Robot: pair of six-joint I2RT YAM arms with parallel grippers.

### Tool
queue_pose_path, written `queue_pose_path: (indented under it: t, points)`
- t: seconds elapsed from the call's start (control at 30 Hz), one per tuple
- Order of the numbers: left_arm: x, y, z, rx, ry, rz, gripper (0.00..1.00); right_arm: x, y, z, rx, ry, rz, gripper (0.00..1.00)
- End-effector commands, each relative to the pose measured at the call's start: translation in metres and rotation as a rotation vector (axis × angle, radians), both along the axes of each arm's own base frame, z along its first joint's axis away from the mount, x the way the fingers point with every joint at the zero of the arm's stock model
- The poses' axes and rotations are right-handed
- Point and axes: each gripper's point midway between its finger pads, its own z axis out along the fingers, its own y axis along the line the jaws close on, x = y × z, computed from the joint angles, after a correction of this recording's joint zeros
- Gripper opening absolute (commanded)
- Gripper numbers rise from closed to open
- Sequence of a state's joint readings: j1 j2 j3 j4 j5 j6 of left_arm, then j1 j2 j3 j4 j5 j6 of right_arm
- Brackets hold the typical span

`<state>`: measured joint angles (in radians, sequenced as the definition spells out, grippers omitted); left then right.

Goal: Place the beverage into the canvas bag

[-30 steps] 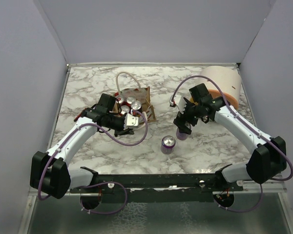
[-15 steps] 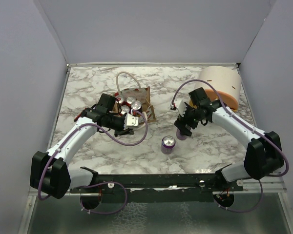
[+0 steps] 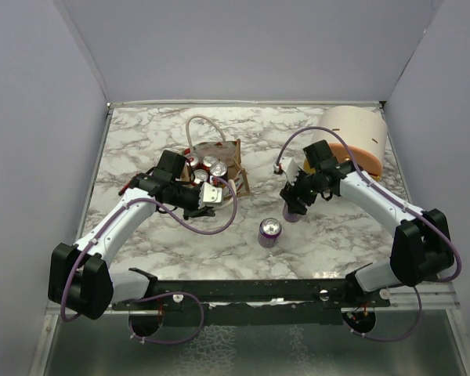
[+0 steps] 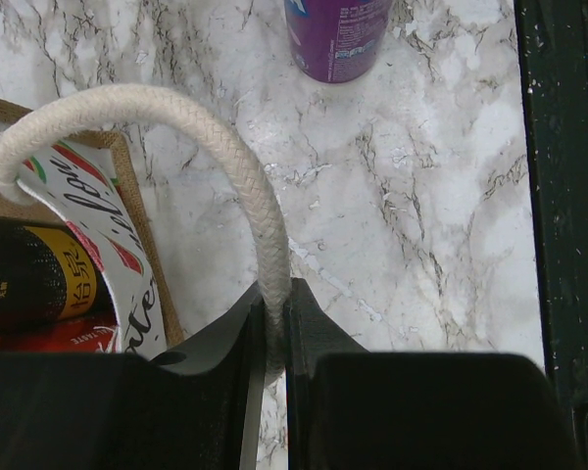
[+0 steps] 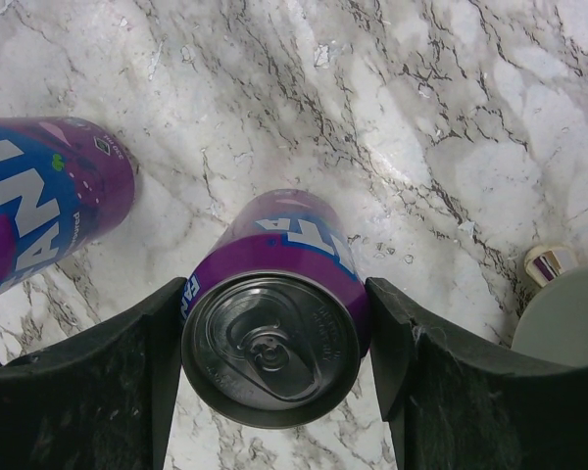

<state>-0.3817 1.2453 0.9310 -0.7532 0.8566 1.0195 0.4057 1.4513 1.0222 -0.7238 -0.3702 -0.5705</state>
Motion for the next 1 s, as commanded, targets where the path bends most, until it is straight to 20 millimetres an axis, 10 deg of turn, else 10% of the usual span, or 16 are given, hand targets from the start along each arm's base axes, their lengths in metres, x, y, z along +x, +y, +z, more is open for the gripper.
queue_pose_path:
  t: [0.0,0.97]
  points:
    - [-0.014,-0.005,0.01,-0.039,0.055,-0.031,0.13,0.012,0.006,0.015,0.038,-0.057,0.004,0.52]
    - [-0.01,-0.007,0.007,-0.033,0.07,-0.045,0.16,0.057,0.092,0.244,0.487,-0.361,0.185,0.28]
